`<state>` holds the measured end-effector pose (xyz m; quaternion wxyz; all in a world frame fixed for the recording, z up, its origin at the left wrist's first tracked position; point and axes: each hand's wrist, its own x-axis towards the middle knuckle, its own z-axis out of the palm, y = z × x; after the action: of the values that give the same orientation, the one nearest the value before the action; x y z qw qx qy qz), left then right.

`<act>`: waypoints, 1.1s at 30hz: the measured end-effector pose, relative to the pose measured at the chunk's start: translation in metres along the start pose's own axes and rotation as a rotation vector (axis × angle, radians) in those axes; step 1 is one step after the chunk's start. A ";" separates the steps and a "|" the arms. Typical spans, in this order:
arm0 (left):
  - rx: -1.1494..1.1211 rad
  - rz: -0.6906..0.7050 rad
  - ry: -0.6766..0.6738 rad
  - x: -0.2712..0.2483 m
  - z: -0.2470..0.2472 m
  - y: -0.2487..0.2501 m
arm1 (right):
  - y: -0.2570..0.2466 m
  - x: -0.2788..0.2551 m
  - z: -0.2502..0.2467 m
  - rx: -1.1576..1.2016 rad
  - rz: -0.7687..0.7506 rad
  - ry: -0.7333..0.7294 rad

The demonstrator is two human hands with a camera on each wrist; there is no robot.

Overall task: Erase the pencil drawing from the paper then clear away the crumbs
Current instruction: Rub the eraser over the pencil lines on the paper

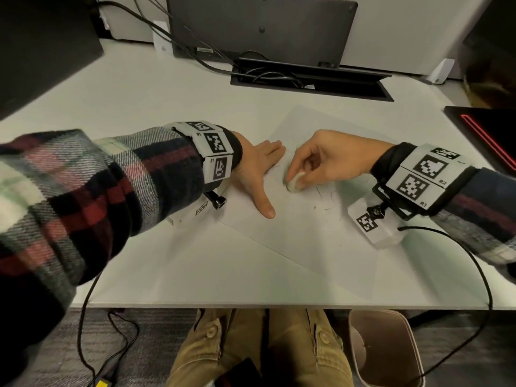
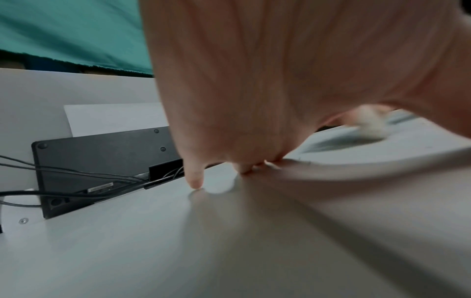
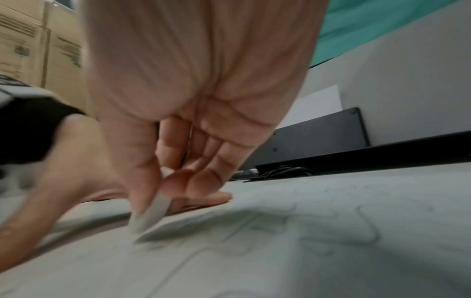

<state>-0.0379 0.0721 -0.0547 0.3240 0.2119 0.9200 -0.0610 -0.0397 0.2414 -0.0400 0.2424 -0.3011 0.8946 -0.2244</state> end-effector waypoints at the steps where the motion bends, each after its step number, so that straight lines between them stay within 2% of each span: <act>1: 0.006 0.004 0.007 -0.001 0.000 -0.001 | 0.003 0.001 -0.004 0.006 0.012 0.075; 3: 0.030 0.016 0.029 -0.004 -0.001 -0.004 | 0.008 0.004 -0.012 0.001 0.028 0.169; 8: 0.054 0.024 0.030 -0.006 -0.006 -0.005 | 0.011 0.006 -0.009 -0.018 0.043 0.078; 12: -0.063 0.016 0.065 0.000 -0.003 0.000 | 0.012 0.010 -0.007 -0.037 0.043 0.103; 16: -0.067 0.013 0.077 0.005 0.000 0.000 | 0.006 0.017 -0.003 -0.123 0.013 0.102; 21: -0.059 -0.005 0.031 0.005 0.000 0.001 | -0.003 0.010 0.002 -0.013 -0.001 -0.045; 26: -0.064 0.007 0.016 0.008 0.001 0.000 | 0.000 0.021 -0.002 -0.145 -0.017 0.109; 30: -0.064 -0.002 0.014 0.006 0.000 0.001 | -0.003 0.014 0.002 -0.039 0.005 -0.026; 33: -0.051 0.003 0.017 0.005 0.000 0.002 | 0.002 0.017 0.001 -0.112 -0.018 0.070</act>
<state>-0.0410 0.0759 -0.0576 0.3214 0.2053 0.9237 -0.0350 -0.0516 0.2316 -0.0463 0.1919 -0.3141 0.9109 -0.1865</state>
